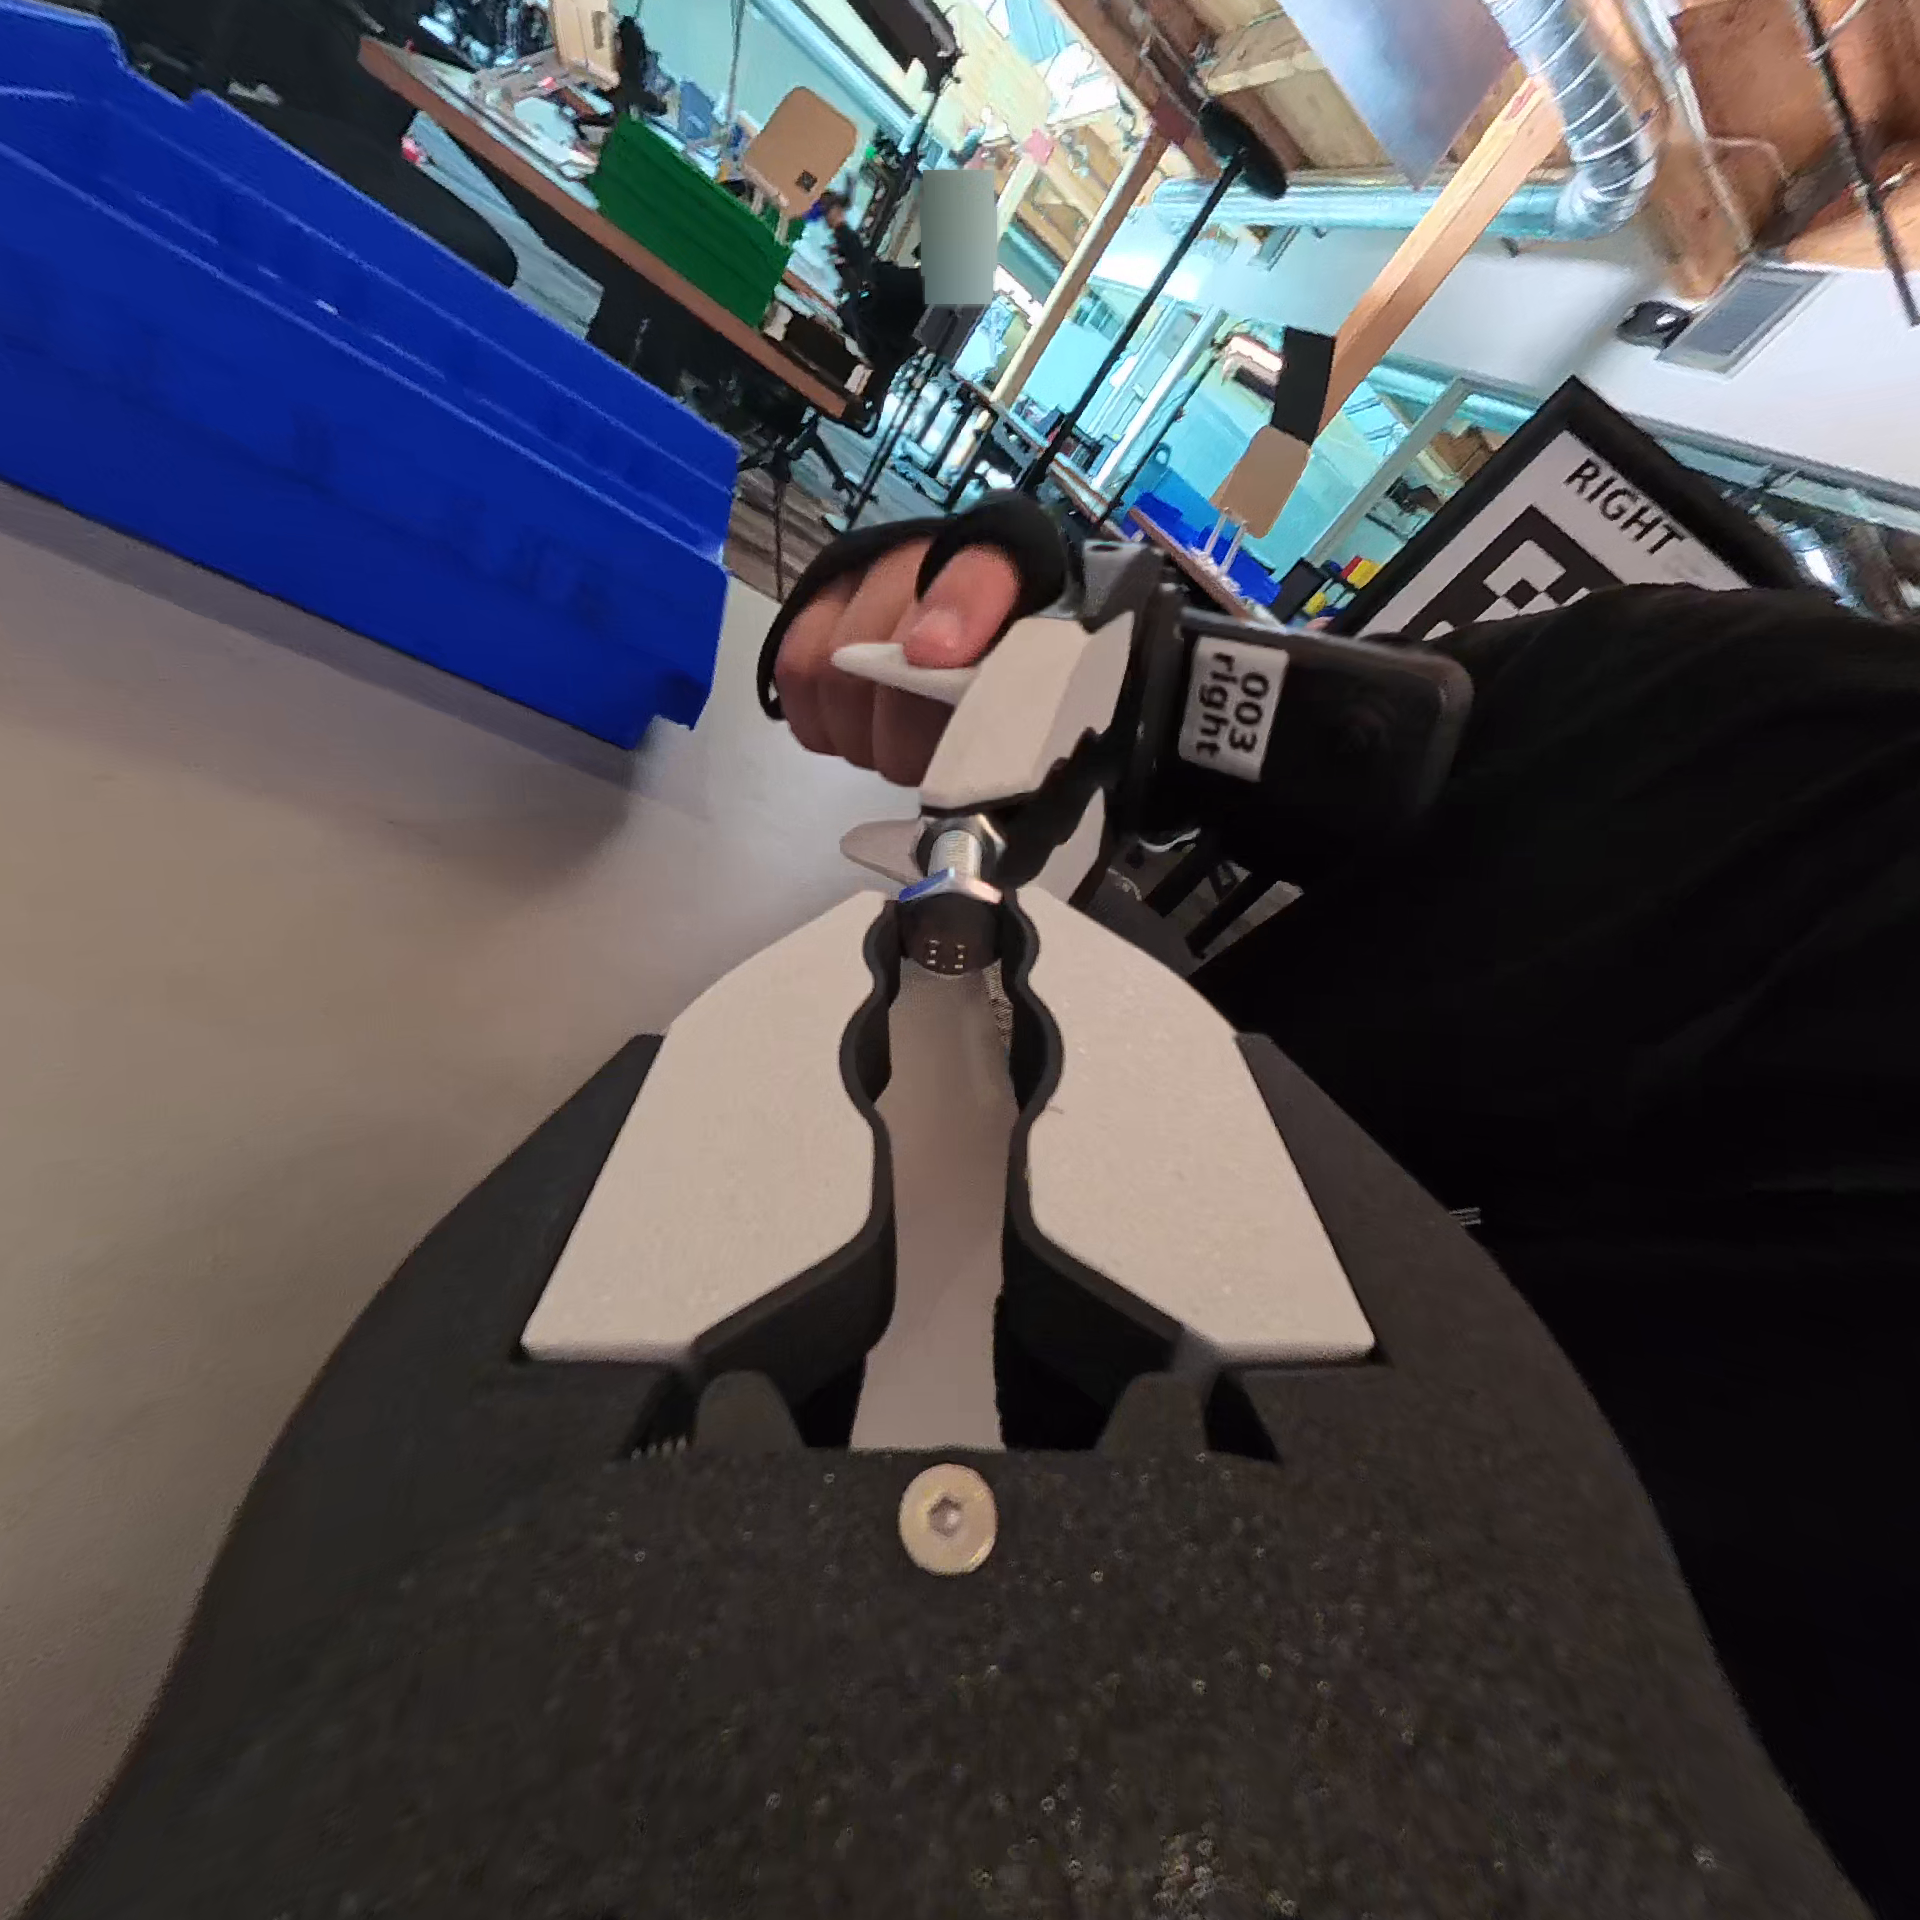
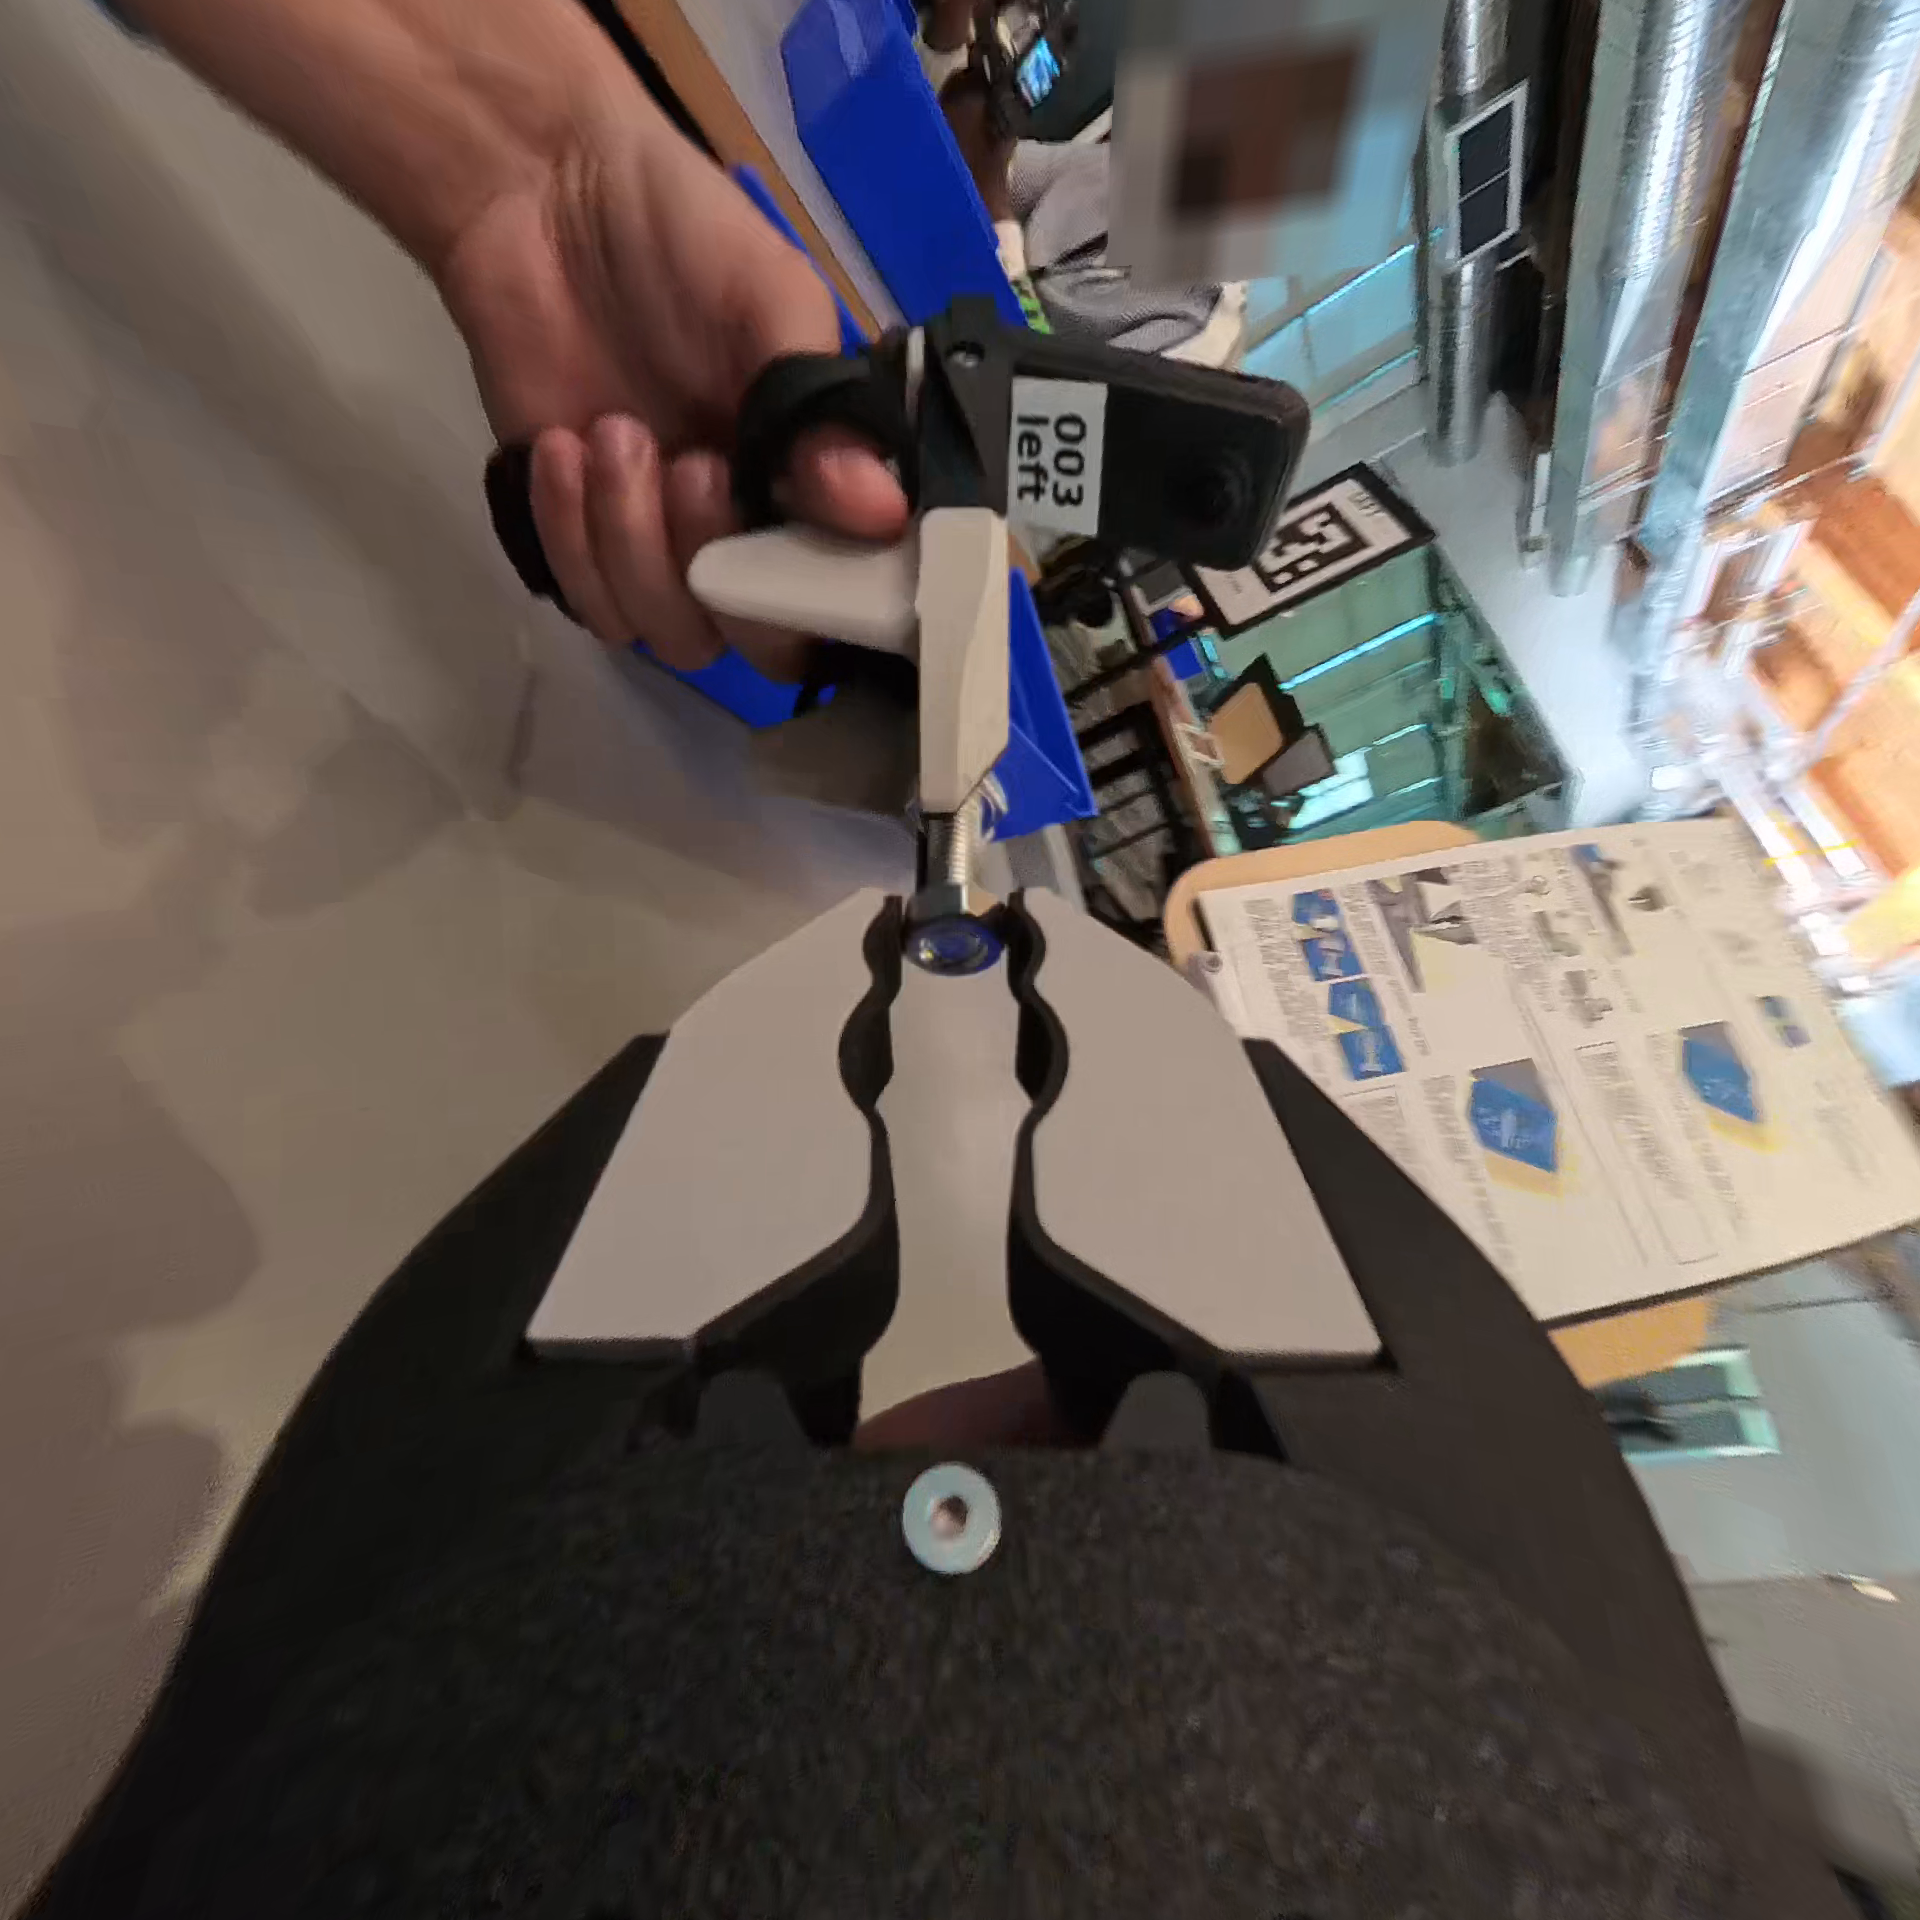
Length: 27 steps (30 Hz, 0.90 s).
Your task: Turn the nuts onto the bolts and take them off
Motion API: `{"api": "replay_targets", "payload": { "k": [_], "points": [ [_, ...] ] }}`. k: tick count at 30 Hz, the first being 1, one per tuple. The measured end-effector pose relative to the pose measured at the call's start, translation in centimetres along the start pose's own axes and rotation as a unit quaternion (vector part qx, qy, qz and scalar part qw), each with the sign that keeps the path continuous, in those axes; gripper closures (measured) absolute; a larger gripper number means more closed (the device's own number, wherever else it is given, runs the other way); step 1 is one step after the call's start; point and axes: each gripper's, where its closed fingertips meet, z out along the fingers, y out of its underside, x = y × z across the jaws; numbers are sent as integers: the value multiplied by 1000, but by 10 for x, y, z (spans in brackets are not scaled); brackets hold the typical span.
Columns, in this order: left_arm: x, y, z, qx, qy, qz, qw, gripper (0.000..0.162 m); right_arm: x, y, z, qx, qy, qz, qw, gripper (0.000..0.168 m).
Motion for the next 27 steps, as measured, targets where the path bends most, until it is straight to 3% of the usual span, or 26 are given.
{"api": "replay_targets", "payload": {
  "k": [3, 4, 5, 6, 9, 10, 11, 12, 14, 15, 18, 20, 21, 23, 25, 27],
  "points": [
    [1, 0, 0, -5, -9, 16, 1000, 145, -3, -1, 0, 4, -77, 183, 980, 150],
    [2, 0, 0, -7, -12, 29, 999, 145, -4, -3, -1, 15, -117, 283, 952, 150],
    [3, -1, 0, -4, -14, 41, 999, 145, -4, -6, -2, 32, -157, 397, 904, 150],
    [5, -3, 0, 0, -15, 48, 999, 145, -2, -9, -3, 53, -199, 512, 834, 150],
    [3, -6, 2, -1, -39, 70, 997, 145, 6, -12, -5, 108, -290, 774, 553, 150],
    [0, -6, 2, -3, -51, 74, 996, 145, 7, -10, -4, 119, -298, 812, 487, 150],
    [-1, -6, 2, -3, -57, 75, 996, 145, 5, -9, -4, 129, -297, 823, 467, 150],
    [-1, -7, 1, 0, -57, 72, 996, 145, 2, -9, -4, 134, -287, 811, 492, 148],
    [-3, -12, -2, 17, -56, 62, 996, 145, -12, -3, 1, 105, -242, 763, 590, 111],
    [-2, -13, -4, 22, -51, 56, 997, 145, -20, -2, 1, 91, -233, 721, 646, 108],
    [-5, -14, -8, 28, -49, 42, 998, 145, -37, 16, 3, 0, -157, 477, 865, 102],
    [-6, -11, -7, 24, -40, 25, 999, 145, -26, 25, 1, -34, -67, 277, 958, 108],
    [-8, -10, -6, 23, -38, 15, 999, 145, -18, 24, -1, -41, -24, 188, 981, 110],
    [-8, -6, -4, 16, -24, -1, 1000, 145, -11, 15, -3, -36, 18, 56, 998, 115],
    [-8, -2, -1, 6, -18, -8, 1000, 145, -10, 12, -1, -41, 25, 3, 999, 116],
    [-5, 0, 1, 1, -9, -8, 1000, 145, -7, 12, 1, -37, 15, 7, 999, 134]
  ]
}}
